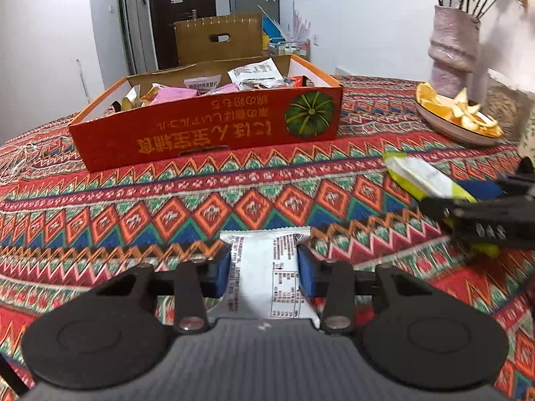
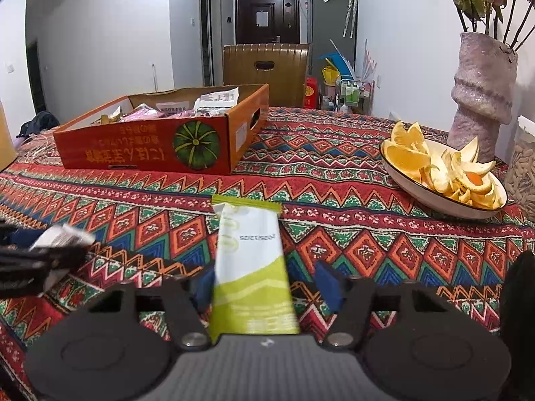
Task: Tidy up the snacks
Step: 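Grasp the silver-white packet with the left tool while the right holds the stick pack, then carry the white packet and stick-snack pack with both tools over the box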
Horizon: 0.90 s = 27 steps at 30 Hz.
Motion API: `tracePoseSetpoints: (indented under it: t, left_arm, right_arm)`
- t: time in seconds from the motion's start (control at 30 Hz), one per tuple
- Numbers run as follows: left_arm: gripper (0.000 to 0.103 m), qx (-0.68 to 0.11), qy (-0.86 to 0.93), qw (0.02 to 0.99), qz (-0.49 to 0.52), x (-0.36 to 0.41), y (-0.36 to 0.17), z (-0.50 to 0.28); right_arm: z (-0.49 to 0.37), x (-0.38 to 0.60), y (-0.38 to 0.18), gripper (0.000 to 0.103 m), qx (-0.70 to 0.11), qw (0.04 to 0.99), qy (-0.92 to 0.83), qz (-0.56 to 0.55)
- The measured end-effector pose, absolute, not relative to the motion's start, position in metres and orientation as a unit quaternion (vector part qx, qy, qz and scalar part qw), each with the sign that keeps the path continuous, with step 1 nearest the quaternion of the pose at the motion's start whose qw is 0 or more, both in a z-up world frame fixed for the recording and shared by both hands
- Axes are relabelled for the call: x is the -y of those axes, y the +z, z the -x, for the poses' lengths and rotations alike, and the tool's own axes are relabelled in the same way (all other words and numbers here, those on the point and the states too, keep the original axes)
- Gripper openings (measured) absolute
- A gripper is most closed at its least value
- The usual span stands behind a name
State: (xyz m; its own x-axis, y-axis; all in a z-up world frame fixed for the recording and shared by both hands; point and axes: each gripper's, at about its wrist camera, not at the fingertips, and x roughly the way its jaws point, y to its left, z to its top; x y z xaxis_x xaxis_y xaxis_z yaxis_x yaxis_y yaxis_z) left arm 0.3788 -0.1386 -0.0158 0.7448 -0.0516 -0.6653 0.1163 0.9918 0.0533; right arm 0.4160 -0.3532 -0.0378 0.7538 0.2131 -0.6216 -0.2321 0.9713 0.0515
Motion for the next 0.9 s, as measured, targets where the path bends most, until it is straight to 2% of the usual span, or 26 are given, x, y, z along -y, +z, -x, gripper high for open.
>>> tracePoseSetpoints:
  t: [0.03,0.17,0.37,0.67,0.9]
  left_arm:
    - [0.041,-0.351,-0.047,0.934,-0.045,0.136,-0.013,-0.372]
    - [0.041,-0.324,-0.043,0.944,-0.049,0.119,0.001,-0.336]
    - [0.041,-0.311,-0.019,0.950,-0.017,0.075,0.018,-0.301]
    - [0.041,-0.302,-0.059,0.951,0.012,0.043,0.027,-0.252]
    - [0.041,-0.294,-0.084,0.952,0.032,0.024,0.025,-0.230]
  right_arm:
    - [-0.416,0.354,-0.037,0.041,-0.329,0.936,0.124,0.012]
    - [-0.414,0.351,-0.037,0.037,-0.327,0.935,0.134,0.013]
    - [-0.395,0.333,-0.034,0.036,-0.328,0.934,0.140,0.017]
    - [-0.273,0.271,-0.020,0.036,-0.329,0.919,0.211,-0.051]
    - [-0.237,0.232,-0.001,0.036,-0.318,0.924,0.211,-0.005]
